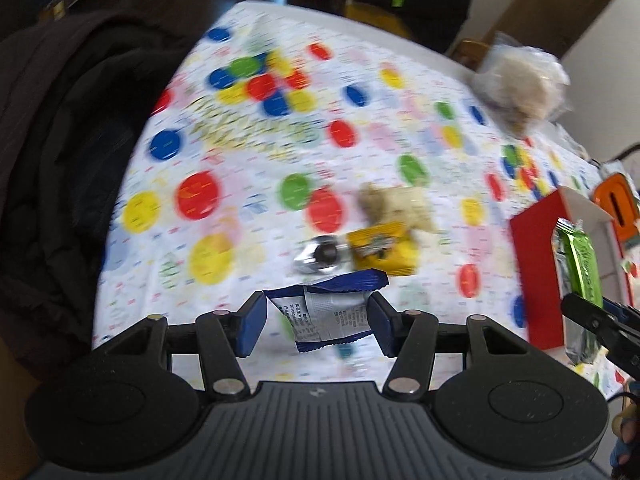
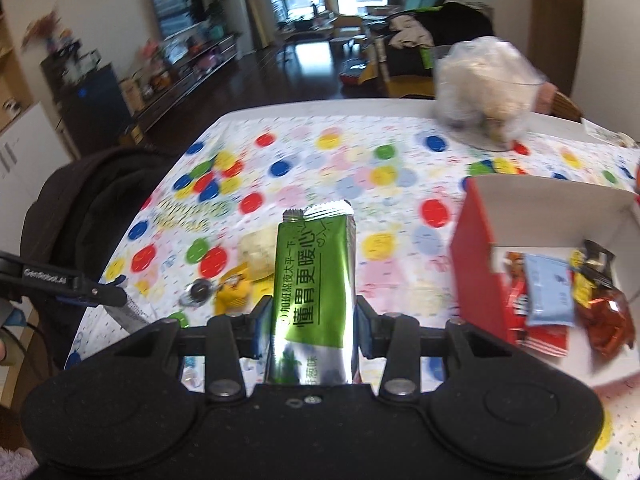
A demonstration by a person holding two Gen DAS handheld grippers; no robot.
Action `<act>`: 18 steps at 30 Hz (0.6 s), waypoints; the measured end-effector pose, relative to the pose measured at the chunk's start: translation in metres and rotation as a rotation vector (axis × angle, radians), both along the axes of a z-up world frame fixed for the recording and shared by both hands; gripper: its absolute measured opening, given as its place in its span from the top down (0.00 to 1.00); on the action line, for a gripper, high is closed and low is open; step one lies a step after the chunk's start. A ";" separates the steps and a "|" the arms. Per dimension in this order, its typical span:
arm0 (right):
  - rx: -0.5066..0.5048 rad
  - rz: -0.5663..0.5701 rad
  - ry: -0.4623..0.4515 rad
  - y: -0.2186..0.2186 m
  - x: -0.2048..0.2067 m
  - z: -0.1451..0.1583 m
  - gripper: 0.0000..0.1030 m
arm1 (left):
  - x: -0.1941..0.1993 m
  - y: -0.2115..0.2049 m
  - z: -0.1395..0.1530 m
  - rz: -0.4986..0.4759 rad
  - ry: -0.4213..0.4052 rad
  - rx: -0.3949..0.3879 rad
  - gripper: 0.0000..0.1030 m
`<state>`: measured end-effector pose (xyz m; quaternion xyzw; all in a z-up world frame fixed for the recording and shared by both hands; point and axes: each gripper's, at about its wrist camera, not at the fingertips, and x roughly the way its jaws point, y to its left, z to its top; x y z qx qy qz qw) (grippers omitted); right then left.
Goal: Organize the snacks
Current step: 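Carry both packets into the red box and open both tools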
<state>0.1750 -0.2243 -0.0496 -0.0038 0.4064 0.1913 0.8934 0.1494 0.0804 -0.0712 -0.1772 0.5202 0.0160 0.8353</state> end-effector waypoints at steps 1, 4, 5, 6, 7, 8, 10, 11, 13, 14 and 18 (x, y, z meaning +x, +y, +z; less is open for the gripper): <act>0.004 -0.010 -0.005 -0.008 0.001 0.002 0.61 | 0.002 -0.009 0.005 -0.015 -0.009 0.000 0.47; 0.008 -0.043 -0.022 -0.035 0.004 0.007 0.61 | 0.011 -0.041 0.020 -0.072 -0.035 0.001 0.47; 0.009 -0.053 -0.027 -0.044 0.005 0.008 0.61 | 0.014 -0.052 0.025 -0.092 -0.045 0.002 0.47; 0.009 -0.062 -0.032 -0.053 0.007 0.010 0.61 | 0.017 -0.063 0.030 -0.112 -0.056 0.002 0.47; 0.007 -0.073 -0.036 -0.063 0.009 0.011 0.61 | 0.020 -0.075 0.035 -0.131 -0.066 0.001 0.47; 0.005 -0.082 -0.039 -0.073 0.011 0.012 0.61 | 0.024 -0.087 0.039 -0.151 -0.076 0.000 0.47; 0.002 -0.097 -0.045 -0.092 0.016 0.013 0.61 | 0.030 -0.110 0.047 -0.187 -0.094 0.002 0.47; -0.002 -0.105 -0.048 -0.101 0.018 0.013 0.61 | 0.034 -0.122 0.051 -0.201 -0.099 0.004 0.47; -0.005 -0.118 -0.050 -0.119 0.022 0.013 0.61 | 0.040 -0.145 0.056 -0.231 -0.104 0.005 0.47; -0.006 -0.128 -0.050 -0.129 0.024 0.013 0.61 | 0.044 -0.157 0.059 -0.246 -0.109 0.007 0.47; -0.012 -0.153 -0.050 -0.164 0.034 0.009 0.61 | 0.056 -0.202 0.069 -0.303 -0.123 0.019 0.47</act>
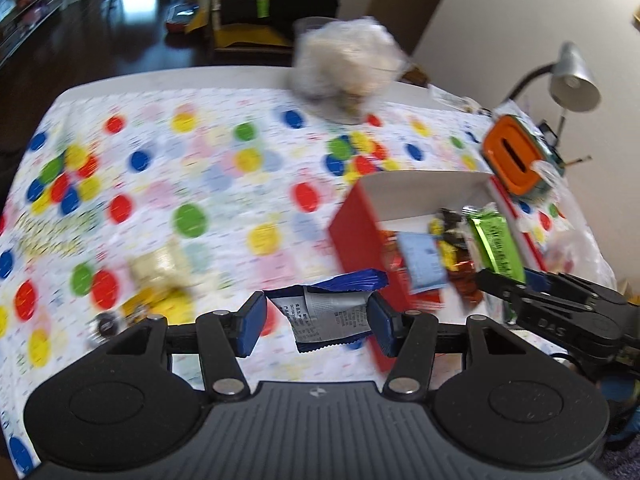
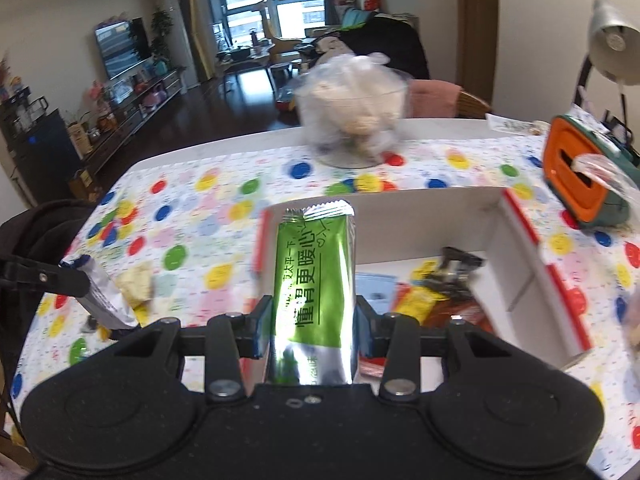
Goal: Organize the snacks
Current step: 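Carry both packets into the red box and open both tools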
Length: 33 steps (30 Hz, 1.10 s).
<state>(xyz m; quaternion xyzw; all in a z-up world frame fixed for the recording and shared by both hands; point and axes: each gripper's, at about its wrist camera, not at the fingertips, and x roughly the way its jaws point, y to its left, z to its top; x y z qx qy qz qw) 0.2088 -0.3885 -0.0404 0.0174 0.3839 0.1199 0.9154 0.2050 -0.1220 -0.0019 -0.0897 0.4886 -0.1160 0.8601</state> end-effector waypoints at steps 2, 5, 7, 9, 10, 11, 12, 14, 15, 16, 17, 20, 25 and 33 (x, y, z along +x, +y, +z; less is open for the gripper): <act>-0.004 -0.013 0.002 -0.019 0.004 -0.003 0.61 | 0.006 -0.021 0.004 -0.026 -0.007 0.005 0.47; -0.002 -0.037 0.017 -0.043 0.013 -0.010 0.61 | 0.015 -0.054 0.008 -0.072 -0.010 0.020 0.47; -0.007 -0.049 0.027 -0.056 0.018 -0.016 0.61 | 0.021 -0.076 0.008 -0.104 -0.008 0.037 0.47; -0.016 -0.054 0.037 -0.066 0.024 -0.022 0.61 | 0.027 -0.097 0.005 -0.131 -0.001 0.058 0.47; -0.024 -0.057 0.041 -0.069 0.026 -0.025 0.61 | 0.030 -0.107 0.004 -0.145 0.004 0.069 0.47; -0.033 -0.058 0.044 -0.073 0.029 -0.028 0.61 | 0.033 -0.117 0.002 -0.160 0.010 0.079 0.47; -0.040 -0.057 0.047 -0.076 0.033 -0.031 0.61 | 0.036 -0.125 -0.001 -0.172 0.014 0.089 0.47; -0.049 -0.060 0.058 -0.082 0.039 -0.037 0.61 | 0.042 -0.140 -0.008 -0.194 0.033 0.110 0.47; -0.053 -0.061 0.063 -0.086 0.042 -0.040 0.61 | 0.046 -0.147 -0.013 -0.199 0.046 0.118 0.47; -0.057 -0.061 0.068 -0.089 0.045 -0.042 0.61 | 0.051 -0.152 -0.019 -0.202 0.062 0.127 0.47; -0.063 -0.061 0.072 -0.090 0.049 -0.045 0.61 | 0.055 -0.157 -0.024 -0.205 0.079 0.135 0.47; -0.080 -0.048 0.083 -0.093 0.056 -0.051 0.61 | 0.065 -0.169 -0.039 -0.219 0.117 0.161 0.47; -0.094 -0.022 0.106 -0.092 0.062 -0.062 0.61 | 0.072 -0.188 -0.058 -0.249 0.147 0.212 0.47; -0.102 -0.005 0.131 -0.093 0.066 -0.073 0.61 | 0.076 -0.203 -0.079 -0.282 0.178 0.257 0.47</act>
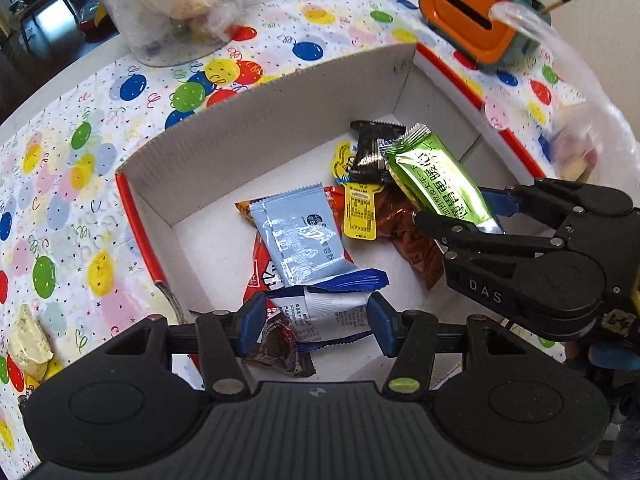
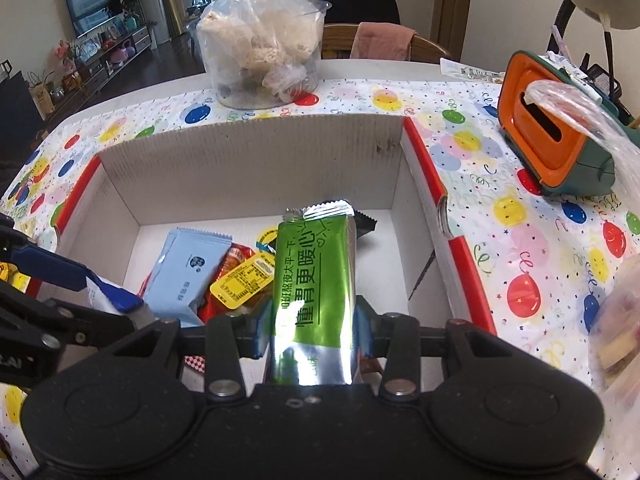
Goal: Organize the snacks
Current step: 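Carry both packets into the red box and open both tools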
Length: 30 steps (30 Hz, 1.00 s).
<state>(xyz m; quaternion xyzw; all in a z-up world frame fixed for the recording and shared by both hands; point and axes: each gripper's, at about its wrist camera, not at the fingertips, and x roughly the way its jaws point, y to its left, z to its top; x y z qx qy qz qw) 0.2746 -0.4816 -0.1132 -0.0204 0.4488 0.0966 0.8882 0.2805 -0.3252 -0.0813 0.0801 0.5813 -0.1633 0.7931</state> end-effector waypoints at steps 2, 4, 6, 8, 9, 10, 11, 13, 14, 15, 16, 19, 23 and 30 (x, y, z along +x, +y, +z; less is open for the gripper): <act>0.003 0.004 0.010 0.000 -0.001 -0.003 0.61 | 0.001 -0.001 -0.004 0.000 0.006 0.004 0.47; -0.003 0.009 0.020 0.000 -0.001 -0.005 0.61 | 0.002 -0.002 -0.008 0.002 0.014 0.007 0.47; -0.002 0.016 0.024 0.001 -0.002 -0.006 0.61 | 0.002 -0.004 -0.012 -0.001 0.019 0.011 0.47; 0.001 0.018 0.026 0.001 -0.003 -0.006 0.61 | 0.000 -0.005 -0.014 -0.011 0.019 0.015 0.47; 0.005 0.018 0.028 0.000 -0.003 -0.006 0.61 | 0.000 -0.006 -0.015 -0.015 0.018 0.020 0.47; 0.008 0.019 0.030 0.000 -0.004 -0.005 0.61 | -0.001 -0.007 -0.016 -0.017 0.015 0.022 0.47; 0.007 0.018 0.030 -0.001 -0.004 -0.005 0.61 | -0.001 -0.008 -0.015 -0.019 0.012 0.024 0.47; 0.009 0.018 0.032 -0.001 -0.005 -0.004 0.61 | -0.002 -0.010 -0.015 -0.024 0.004 0.029 0.47; 0.009 0.019 0.033 -0.001 -0.006 -0.003 0.60 | -0.003 -0.010 -0.014 -0.024 0.000 0.030 0.47; 0.009 0.019 0.032 -0.001 -0.007 -0.002 0.60 | -0.002 -0.010 -0.014 -0.025 -0.004 0.030 0.47; 0.011 0.018 0.032 -0.002 -0.007 -0.001 0.60 | -0.002 -0.010 -0.013 -0.025 -0.006 0.030 0.47; 0.019 0.014 0.028 -0.004 -0.011 0.003 0.59 | -0.002 -0.009 -0.012 -0.019 -0.009 0.022 0.47; 0.036 0.009 0.024 -0.008 -0.015 0.009 0.58 | -0.003 -0.004 -0.009 -0.004 -0.018 0.008 0.43; 0.081 0.012 0.002 -0.009 -0.024 0.025 0.52 | -0.013 0.011 0.003 0.023 -0.049 -0.046 0.40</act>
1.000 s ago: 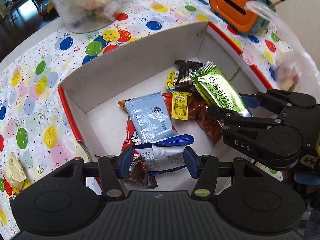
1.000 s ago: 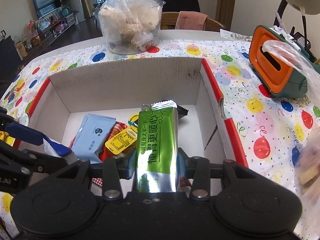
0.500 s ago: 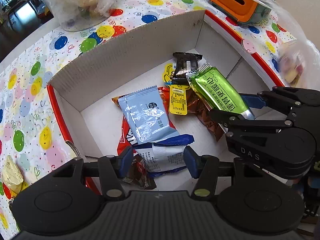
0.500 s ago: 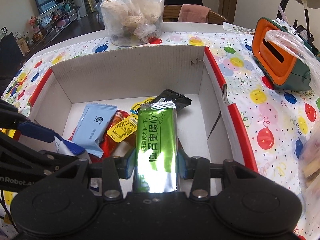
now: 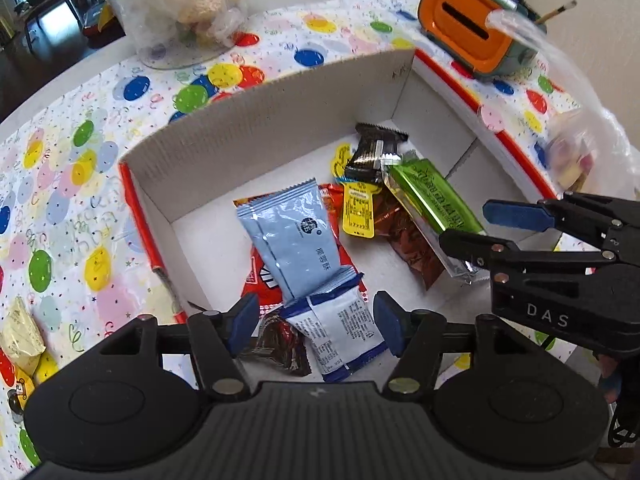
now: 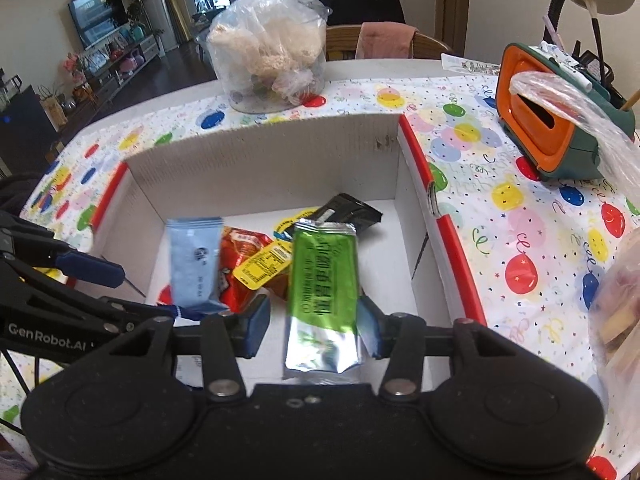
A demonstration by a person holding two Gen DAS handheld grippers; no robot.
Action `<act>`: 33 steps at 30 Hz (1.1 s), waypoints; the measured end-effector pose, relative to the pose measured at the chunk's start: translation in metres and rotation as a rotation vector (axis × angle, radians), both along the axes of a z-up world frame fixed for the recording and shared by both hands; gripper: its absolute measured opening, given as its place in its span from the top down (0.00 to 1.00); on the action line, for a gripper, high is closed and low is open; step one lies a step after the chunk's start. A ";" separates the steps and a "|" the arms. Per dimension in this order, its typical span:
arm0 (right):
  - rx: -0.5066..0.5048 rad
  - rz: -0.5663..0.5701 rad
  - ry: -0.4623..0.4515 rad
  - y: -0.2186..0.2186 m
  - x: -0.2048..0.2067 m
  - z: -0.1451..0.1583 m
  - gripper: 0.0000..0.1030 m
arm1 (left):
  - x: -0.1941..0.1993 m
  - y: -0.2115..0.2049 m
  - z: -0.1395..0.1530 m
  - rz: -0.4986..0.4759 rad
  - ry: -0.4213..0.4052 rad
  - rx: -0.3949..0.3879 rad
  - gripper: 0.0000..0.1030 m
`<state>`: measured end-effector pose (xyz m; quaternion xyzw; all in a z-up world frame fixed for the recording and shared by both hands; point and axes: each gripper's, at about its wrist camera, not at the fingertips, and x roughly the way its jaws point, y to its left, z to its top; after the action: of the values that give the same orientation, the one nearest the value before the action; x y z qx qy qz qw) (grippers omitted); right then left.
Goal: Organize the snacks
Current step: 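Carry both packets into the red box and open both tools, then withdraw both tools from the box back toward the remaining snacks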
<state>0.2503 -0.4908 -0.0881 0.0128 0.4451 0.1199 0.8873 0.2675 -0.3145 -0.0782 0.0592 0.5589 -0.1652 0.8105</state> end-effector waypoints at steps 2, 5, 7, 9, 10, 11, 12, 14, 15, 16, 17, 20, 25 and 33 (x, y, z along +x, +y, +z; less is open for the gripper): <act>0.011 0.004 -0.013 0.003 -0.004 0.006 0.49 | -0.003 0.005 0.007 0.006 -0.020 -0.016 0.40; 0.035 0.010 -0.040 0.007 -0.010 0.015 0.43 | -0.009 0.014 0.017 0.015 -0.057 -0.034 0.40; 0.047 0.017 -0.058 0.011 -0.012 0.021 0.39 | -0.013 0.021 0.023 0.023 -0.080 -0.045 0.39; 0.054 0.028 -0.074 0.016 -0.015 0.027 0.36 | -0.017 0.029 0.030 0.033 -0.106 -0.056 0.39; 0.059 0.033 -0.080 0.019 -0.016 0.030 0.35 | -0.019 0.033 0.033 0.040 -0.117 -0.060 0.39; 0.062 0.039 -0.086 0.021 -0.018 0.033 0.32 | -0.020 0.038 0.036 0.048 -0.128 -0.064 0.39; 0.066 0.047 -0.094 0.024 -0.019 0.036 0.28 | -0.022 0.043 0.039 0.054 -0.137 -0.069 0.38; 0.072 0.058 -0.112 0.031 -0.021 0.041 0.25 | -0.025 0.053 0.045 0.070 -0.160 -0.075 0.34; 0.076 0.063 -0.120 0.034 -0.022 0.044 0.23 | -0.027 0.058 0.048 0.081 -0.172 -0.078 0.31; 0.083 0.069 -0.127 0.038 -0.023 0.046 0.23 | -0.029 0.064 0.050 0.090 -0.183 -0.082 0.30; 0.090 0.075 -0.133 0.042 -0.024 0.048 0.22 | -0.030 0.069 0.053 0.099 -0.193 -0.085 0.30; 0.106 0.093 -0.148 0.054 -0.026 0.054 0.17 | -0.036 0.087 0.059 0.122 -0.216 -0.095 0.30; 0.133 0.132 -0.169 0.081 -0.030 0.063 0.09 | -0.050 0.119 0.067 0.158 -0.255 -0.106 0.25; 0.147 0.209 -0.165 0.136 -0.036 0.068 0.02 | -0.077 0.181 0.071 0.226 -0.308 -0.101 0.24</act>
<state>0.2145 -0.3549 -0.0206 0.0216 0.3598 0.2446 0.9002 0.1905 -0.1331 -0.0075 -0.0199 0.4224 -0.0899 0.9017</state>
